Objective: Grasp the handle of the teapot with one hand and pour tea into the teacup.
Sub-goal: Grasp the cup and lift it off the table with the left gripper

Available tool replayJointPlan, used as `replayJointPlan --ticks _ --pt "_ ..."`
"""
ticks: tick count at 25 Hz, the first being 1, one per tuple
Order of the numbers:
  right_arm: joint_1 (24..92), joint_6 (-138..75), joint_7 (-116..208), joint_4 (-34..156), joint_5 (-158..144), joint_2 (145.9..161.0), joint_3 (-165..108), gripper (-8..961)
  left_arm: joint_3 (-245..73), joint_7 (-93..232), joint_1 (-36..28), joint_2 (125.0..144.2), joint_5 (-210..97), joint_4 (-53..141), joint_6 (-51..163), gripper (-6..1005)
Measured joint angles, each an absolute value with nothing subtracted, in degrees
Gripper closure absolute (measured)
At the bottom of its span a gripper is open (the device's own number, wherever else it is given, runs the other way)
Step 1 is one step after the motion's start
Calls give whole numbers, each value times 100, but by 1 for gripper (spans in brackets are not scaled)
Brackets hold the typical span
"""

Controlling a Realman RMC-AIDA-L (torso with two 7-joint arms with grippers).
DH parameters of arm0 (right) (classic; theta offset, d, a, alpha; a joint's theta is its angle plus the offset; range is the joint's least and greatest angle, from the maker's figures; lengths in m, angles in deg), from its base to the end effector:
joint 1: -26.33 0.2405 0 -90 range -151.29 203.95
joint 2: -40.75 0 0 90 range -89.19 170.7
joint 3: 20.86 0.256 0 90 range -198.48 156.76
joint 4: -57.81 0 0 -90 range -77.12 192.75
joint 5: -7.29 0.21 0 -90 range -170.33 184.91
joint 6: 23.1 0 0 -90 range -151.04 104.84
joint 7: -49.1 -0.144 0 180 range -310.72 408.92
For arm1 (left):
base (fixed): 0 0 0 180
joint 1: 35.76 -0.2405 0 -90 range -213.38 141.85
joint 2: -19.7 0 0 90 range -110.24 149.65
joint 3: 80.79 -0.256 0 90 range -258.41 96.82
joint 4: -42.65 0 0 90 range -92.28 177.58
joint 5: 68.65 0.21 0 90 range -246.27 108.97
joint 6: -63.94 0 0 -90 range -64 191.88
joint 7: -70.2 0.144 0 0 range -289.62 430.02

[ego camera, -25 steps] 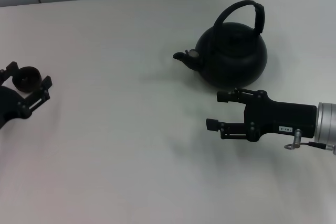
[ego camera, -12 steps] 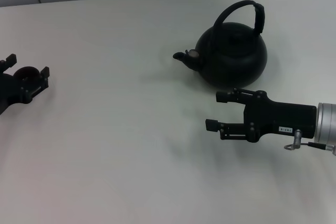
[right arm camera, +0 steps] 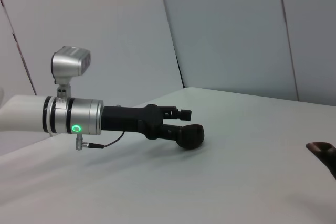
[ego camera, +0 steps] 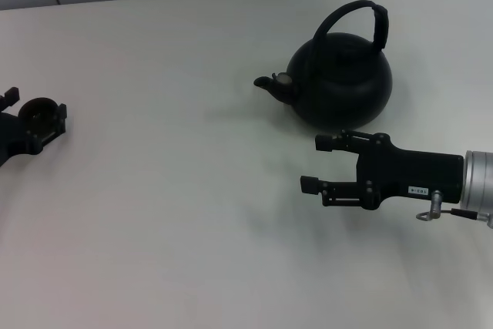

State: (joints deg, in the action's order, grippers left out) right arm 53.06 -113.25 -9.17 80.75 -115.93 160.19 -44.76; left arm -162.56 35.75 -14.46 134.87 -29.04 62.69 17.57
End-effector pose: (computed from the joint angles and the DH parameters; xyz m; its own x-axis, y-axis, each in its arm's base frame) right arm 0.3042 0.2806 -0.0306 0.7676 -0.2938 -0.5696 -0.4666 -0.8655 -0.1824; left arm -0.3533 0.3407 -0.0163 0.8366 0.2427 0.4911 0.5455 -0.4505 -0.7067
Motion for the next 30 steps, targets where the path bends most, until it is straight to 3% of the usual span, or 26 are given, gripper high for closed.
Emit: replayJointPlan --ticks 30 --pt "5287 -11389 -903 8120 -11587 16019 -4476 127 -16163 3176 -1298 13513 -2203 6348 2282 240"
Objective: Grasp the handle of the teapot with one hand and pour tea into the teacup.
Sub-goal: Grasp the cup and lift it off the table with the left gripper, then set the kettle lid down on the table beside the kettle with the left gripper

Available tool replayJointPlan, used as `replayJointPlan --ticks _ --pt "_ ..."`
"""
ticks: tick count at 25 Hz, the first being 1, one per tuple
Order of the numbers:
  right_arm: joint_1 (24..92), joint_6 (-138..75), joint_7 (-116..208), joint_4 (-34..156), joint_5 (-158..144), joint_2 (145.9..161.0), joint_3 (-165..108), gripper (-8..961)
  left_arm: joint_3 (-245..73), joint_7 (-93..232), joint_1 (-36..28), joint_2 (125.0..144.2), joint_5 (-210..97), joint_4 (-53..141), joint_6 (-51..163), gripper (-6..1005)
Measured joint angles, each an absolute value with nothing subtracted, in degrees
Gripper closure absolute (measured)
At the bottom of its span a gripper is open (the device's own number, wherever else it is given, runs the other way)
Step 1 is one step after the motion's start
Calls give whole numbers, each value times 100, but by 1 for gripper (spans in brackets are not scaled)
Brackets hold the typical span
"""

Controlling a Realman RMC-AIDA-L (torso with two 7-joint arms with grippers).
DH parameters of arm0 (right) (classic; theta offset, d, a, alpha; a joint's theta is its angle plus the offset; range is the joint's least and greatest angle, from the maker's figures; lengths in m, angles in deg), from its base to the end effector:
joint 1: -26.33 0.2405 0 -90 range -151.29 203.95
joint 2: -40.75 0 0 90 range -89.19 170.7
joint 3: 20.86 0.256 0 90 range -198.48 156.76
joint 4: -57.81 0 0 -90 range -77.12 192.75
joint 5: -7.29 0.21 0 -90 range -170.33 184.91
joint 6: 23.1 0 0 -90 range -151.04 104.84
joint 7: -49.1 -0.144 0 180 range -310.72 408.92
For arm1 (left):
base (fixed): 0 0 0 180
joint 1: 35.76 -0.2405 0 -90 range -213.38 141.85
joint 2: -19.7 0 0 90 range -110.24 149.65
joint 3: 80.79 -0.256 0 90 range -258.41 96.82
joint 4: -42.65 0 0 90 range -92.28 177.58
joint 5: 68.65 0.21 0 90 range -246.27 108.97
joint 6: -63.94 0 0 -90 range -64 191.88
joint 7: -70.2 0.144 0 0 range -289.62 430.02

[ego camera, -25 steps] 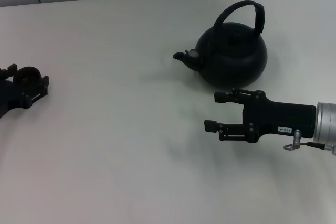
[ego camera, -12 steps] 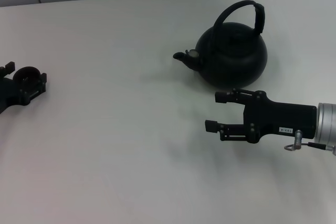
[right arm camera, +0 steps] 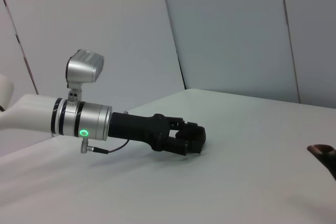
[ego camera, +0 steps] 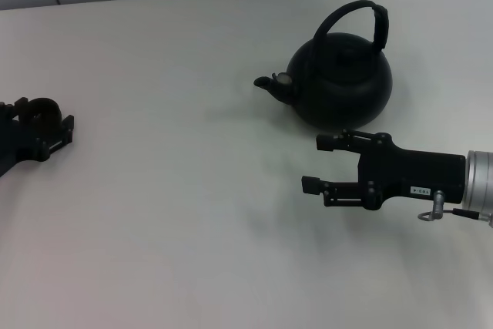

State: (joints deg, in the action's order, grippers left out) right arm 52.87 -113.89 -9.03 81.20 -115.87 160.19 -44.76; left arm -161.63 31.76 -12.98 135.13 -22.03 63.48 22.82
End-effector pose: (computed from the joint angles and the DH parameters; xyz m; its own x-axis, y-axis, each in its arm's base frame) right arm 0.3041 0.2797 -0.0289 0.7689 -0.2867 -0.5715 -0.4602 -0.8687 -0.1833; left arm -0.3551 0.3473 -0.0237 0.8528 0.3039 0.4248 0.5220 -0.4711 -0.7110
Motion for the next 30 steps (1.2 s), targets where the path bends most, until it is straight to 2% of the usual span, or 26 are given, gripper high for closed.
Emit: replayJointPlan --ticks 13,15,20,22,26,30 --pt "5287 -11389 -902 8091 -11585 16019 -4476 126 -16138 2821 -1295 13504 -1779 6561 2270 258" --pt "5287 -11388 -901 8087 -11584 16019 -4476 126 -16141 2782 -1298 13500 -1746 6590 2235 311" --pt "5301 -11424 -905 8085 -11584 16019 -4476 126 -16241 2600 -1316 13536 -1597 6808 1887 305" --pt "5301 -11498 -906 8098 -11581 16019 -4476 126 -16260 2358 -1196 13674 -1188 6969 1620 302" --pt "5283 -11597 -896 8117 -11568 16019 -4477 127 -16399 2278 -921 13814 -840 6944 1620 297" --pt "5273 -11617 -891 8120 -11566 16019 -4476 127 -16762 2272 -766 13860 -827 6884 1685 292"
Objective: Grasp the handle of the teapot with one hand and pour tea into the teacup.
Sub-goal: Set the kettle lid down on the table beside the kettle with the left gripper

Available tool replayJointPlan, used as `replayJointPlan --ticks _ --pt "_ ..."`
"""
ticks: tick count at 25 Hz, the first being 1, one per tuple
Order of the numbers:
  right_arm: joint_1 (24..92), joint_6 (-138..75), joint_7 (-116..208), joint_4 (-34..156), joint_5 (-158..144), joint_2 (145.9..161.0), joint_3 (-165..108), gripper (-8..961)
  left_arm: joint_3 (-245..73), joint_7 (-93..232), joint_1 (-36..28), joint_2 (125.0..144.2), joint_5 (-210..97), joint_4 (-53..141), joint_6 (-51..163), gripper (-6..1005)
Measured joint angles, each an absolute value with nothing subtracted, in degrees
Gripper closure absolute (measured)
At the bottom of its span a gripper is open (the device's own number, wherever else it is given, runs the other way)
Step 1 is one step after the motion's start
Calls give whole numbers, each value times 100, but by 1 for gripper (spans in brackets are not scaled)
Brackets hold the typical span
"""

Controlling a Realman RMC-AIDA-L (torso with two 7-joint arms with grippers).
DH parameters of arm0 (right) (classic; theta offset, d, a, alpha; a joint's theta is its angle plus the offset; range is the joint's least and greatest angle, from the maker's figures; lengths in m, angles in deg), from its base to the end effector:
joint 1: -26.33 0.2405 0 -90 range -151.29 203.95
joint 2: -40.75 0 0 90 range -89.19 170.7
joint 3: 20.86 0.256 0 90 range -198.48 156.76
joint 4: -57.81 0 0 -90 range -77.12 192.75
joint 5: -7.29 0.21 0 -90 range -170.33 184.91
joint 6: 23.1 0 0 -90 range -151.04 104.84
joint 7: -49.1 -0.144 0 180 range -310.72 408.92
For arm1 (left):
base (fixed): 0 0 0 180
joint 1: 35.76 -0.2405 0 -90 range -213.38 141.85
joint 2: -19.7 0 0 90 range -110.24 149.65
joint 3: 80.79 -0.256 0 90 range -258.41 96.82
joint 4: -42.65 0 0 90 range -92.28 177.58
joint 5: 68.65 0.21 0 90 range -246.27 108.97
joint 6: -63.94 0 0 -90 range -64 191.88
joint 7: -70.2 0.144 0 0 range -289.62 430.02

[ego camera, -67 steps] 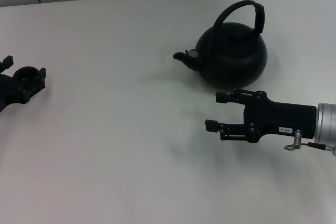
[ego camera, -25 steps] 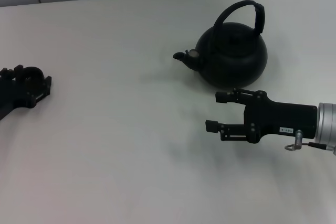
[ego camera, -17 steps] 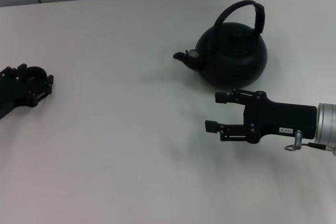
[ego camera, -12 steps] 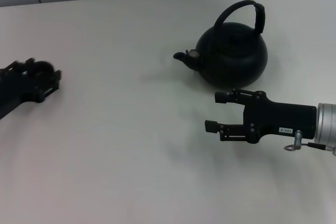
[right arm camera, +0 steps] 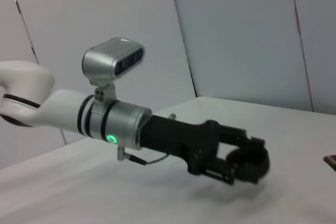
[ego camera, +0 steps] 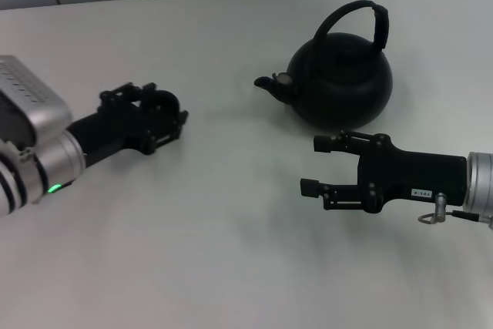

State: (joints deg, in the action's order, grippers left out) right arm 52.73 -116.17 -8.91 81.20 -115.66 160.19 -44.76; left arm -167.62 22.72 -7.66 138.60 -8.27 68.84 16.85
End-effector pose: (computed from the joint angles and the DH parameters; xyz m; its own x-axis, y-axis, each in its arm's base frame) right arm 0.3001 0.2760 -0.0276 0.7581 -0.2771 -0.5903 -0.4460 -0.8808 -0.1593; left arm -0.2704 0.3569 -0.0770 0.9055 0.1532 0.3957 0.3638 -0.7605 -0.5379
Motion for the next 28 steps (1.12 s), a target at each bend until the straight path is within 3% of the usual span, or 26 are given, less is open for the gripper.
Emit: replayJointPlan --ticks 28 --pt "5223 -11806 -863 8199 -11557 16010 -4476 127 -17266 2000 -603 13888 -816 6726 2073 256"
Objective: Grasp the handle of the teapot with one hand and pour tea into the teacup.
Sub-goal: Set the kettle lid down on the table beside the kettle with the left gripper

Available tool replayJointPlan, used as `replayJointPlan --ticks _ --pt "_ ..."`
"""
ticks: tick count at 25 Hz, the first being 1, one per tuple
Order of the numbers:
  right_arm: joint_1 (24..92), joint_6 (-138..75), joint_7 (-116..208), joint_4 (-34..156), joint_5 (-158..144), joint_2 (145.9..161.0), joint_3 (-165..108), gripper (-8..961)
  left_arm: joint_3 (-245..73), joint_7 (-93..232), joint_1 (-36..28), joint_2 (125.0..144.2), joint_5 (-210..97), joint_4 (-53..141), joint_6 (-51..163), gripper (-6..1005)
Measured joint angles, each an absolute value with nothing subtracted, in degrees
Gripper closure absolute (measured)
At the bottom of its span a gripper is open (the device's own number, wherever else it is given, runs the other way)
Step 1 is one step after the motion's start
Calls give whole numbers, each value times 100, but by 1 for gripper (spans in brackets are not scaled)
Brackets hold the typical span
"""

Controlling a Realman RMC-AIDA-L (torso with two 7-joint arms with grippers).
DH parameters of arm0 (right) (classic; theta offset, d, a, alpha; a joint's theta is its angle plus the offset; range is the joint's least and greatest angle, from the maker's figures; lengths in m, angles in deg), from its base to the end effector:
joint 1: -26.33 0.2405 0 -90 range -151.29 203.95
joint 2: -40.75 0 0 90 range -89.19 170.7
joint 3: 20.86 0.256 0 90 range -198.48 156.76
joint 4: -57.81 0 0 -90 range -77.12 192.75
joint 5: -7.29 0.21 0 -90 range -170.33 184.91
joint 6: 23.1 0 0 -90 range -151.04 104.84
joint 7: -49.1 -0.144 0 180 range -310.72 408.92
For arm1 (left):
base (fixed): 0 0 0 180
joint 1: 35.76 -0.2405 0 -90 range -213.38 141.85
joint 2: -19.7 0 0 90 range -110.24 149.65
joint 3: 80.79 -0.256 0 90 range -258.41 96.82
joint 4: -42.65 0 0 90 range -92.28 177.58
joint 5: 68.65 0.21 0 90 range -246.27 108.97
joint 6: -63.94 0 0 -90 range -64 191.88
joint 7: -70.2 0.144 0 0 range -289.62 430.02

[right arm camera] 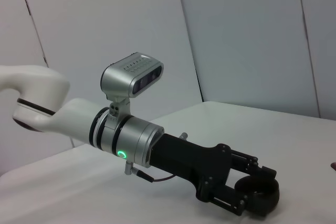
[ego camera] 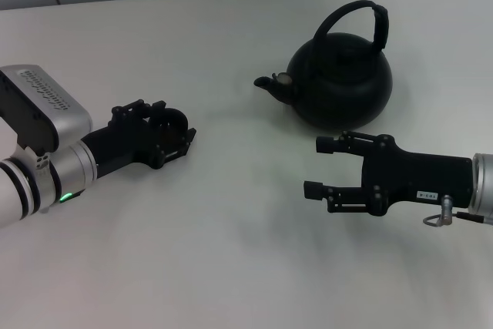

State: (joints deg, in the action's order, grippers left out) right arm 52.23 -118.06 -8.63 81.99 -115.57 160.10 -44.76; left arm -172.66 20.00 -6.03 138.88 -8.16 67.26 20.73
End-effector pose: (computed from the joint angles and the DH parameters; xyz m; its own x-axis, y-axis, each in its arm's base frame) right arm 0.2996 0.2724 -0.0236 0.7570 -0.2633 -0.5981 -0.4307 -0.8893 -0.1536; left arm -0.2716 0.3537 -0.0939 0.9201 0.2035 0.3345 0.3586 -0.7814 -0.5108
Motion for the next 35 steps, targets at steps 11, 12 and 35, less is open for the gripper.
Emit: replayJointPlan --ticks 11,12,35 --pt "5217 -11780 -864 8198 -11557 16011 -4477 126 -17324 2002 -637 13884 -814 6753 1959 242" --pt "5217 -11779 -864 8198 -11558 16010 -4476 126 -17315 2008 -646 13880 -829 6761 1909 241" --pt "4500 -12179 -370 8270 -10564 15998 -4162 125 -17247 1945 -2136 13588 -806 8173 1254 208"
